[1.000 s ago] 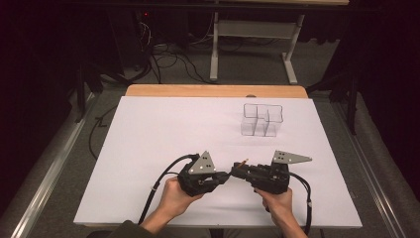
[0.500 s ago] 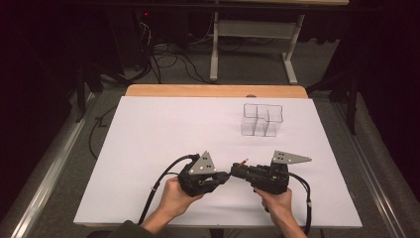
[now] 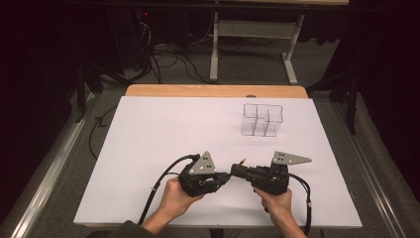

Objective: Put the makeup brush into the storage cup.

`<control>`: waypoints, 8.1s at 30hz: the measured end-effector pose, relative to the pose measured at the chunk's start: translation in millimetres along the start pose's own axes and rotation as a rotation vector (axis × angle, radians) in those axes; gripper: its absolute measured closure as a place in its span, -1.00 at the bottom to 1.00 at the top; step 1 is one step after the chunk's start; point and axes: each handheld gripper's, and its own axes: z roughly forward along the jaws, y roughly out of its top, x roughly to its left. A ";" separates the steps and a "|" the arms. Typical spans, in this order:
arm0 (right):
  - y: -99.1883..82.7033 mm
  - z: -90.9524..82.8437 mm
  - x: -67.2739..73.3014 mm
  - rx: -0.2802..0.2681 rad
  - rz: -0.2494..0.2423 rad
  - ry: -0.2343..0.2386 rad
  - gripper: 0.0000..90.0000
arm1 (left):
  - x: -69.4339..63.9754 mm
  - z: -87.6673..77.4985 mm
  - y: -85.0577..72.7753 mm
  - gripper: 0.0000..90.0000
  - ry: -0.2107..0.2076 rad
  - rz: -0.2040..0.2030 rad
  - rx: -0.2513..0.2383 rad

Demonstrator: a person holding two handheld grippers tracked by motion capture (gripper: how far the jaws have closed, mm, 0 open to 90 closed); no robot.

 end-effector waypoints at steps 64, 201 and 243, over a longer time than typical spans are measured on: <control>13.0 -25.7 -4.1 0.025 -0.065 -0.113 0.90 | 31.3 -45.4 -12.3 -0.13 0.084 -0.132 -0.108; 91.0 -87.2 -51.4 0.037 -0.103 -0.438 0.90 | 78.5 -82.5 -98.1 -0.40 0.373 -0.367 -0.207; 143.9 -75.6 -68.0 0.062 -0.125 -0.549 0.90 | 74.2 -79.8 -95.4 -0.39 0.375 -0.338 -0.211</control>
